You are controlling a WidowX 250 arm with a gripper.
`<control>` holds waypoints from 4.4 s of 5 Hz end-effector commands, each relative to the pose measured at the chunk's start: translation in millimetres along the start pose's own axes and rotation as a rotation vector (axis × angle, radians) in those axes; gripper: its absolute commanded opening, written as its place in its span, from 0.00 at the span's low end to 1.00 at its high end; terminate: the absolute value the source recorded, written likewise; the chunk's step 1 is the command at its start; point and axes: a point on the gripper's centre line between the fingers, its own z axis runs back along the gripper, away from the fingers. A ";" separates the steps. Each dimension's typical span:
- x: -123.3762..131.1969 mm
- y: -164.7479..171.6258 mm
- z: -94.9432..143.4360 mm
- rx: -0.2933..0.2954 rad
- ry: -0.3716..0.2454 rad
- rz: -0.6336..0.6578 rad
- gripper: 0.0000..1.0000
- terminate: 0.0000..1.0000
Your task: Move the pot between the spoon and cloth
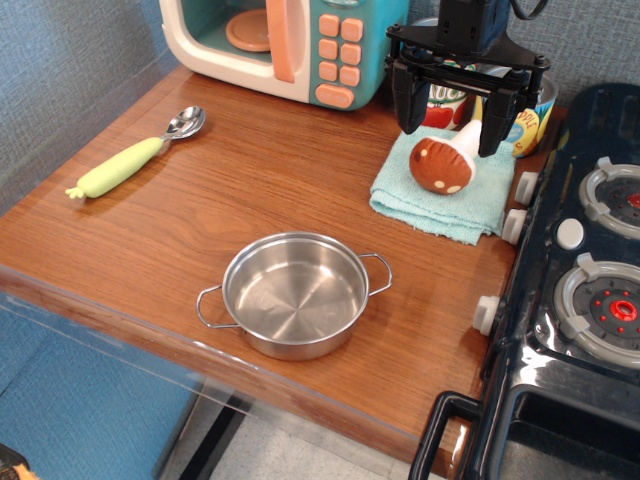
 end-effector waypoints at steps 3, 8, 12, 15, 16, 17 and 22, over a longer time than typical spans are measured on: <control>-53.0 1.1 2.0 0.055 0.048 -0.073 1.00 0.00; -122.6 -5.7 -83.4 0.048 0.045 -0.086 0.00 0.00; -99.2 6.7 -0.5 0.147 -0.143 -0.026 0.00 0.00; 8.8 111.3 -35.1 0.232 -0.057 0.278 0.00 0.00; 11.7 126.0 -46.8 0.262 -0.004 0.315 0.00 0.00; 13.2 137.2 -53.3 0.274 0.014 0.335 0.00 0.00; 0.7 128.2 -0.9 0.067 -0.096 0.202 1.00 0.00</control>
